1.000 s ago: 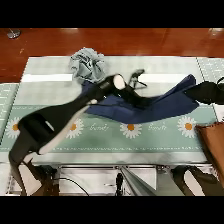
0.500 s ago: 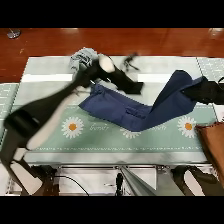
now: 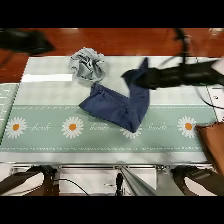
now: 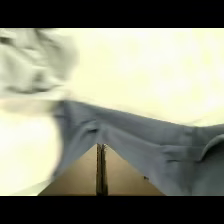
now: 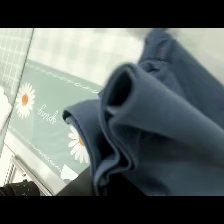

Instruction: Fold the shirts.

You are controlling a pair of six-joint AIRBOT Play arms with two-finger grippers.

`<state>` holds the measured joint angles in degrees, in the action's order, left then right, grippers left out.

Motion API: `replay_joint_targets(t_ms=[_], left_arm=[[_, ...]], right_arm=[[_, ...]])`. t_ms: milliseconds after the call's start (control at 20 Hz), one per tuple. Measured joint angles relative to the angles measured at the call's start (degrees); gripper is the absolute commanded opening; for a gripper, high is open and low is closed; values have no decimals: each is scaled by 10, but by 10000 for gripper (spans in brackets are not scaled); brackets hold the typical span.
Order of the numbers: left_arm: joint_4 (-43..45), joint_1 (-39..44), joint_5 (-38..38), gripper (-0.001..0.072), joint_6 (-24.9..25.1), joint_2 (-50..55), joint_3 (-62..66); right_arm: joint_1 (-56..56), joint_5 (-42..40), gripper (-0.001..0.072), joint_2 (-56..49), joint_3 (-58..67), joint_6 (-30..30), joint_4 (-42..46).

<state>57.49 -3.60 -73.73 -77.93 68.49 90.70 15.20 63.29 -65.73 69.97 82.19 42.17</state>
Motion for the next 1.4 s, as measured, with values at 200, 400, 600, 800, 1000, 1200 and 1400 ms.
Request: replay_joint_targets(t_ms=[200, 400, 600, 800, 1000, 1200, 1400], left_arm=[[9, -96, 18, 24, 28, -181, -151], [-10, -127, 49, 24, 37, -299, -294], [-52, -135, 78, 24, 40, -334, -389], [-73, -138, 96, 24, 41, -334, -442], [-79, -138, 104, 24, 42, -331, -485], [-93, -138, 108, 24, 42, -330, -528], [-119, -134, 114, 24, 42, -330, -568]], right_arm=[[88, -41, 20, -160, 119, 10, 0], [138, -62, 427, -306, 223, 30, -2], [148, -67, 626, -384, 261, 37, -2], [60, 11, 626, -367, 294, 33, 1], [-61, 150, 626, -255, 251, 21, 103], [-120, 71, 614, -77, -16, 73, 189], [-111, -144, 612, 14, -274, 124, 83]])
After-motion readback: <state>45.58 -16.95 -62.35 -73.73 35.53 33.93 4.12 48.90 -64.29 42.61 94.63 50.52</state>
